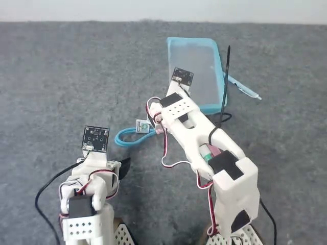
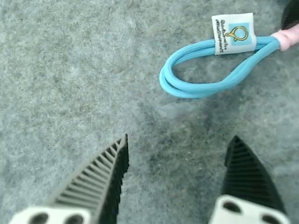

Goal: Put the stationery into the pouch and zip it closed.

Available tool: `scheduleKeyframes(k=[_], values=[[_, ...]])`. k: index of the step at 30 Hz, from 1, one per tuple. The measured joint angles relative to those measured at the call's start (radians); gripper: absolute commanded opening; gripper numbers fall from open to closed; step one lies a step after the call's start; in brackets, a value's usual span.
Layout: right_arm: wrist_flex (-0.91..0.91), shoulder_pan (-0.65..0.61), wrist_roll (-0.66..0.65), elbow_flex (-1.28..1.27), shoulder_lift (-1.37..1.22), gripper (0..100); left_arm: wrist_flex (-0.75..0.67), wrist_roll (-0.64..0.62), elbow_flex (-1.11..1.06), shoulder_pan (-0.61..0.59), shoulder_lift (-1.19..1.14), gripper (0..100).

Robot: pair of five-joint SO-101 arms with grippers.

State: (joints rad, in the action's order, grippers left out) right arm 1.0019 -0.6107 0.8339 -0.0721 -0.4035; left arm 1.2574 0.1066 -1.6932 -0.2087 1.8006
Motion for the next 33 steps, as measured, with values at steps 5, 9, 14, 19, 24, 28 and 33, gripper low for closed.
scheduleKeyframes(k=[5, 9, 14, 19, 24, 28, 33], values=[[0.015, 0.0, -0.009, 0.0, 0.0, 10.3, 0.0, 0.0, 0.0, 0.0, 0.0, 31], [0.121, 0.031, -0.077, 0.032, -0.002, 10.3, 0.0, 0.0, 0.0, 0.0, 0.0, 31], [0.327, 0.101, -0.212, 0.117, -0.003, 10.3, 0.0, 0.0, 0.0, 0.0, 0.0, 31], [0.523, 0.152, -0.463, 0.23, -0.003, 9.6, 0.0, 0.0, 0.0, 0.0, 0.0, 31], [0.628, 0.157, -0.75, 0.265, -0.003, 6.3, 0.0, 0.0, 0.0, 0.0, 0.0, 31], [0.624, 0.15, -0.743, 0.267, -0.003, 7.9, 0.0, 0.0, 0.0, 0.0, 0.0, 31], [0.546, 0.072, -0.601, 0.267, -0.003, 16.1, 0.0, 0.0, 0.0, 0.0, 0.0, 31]])
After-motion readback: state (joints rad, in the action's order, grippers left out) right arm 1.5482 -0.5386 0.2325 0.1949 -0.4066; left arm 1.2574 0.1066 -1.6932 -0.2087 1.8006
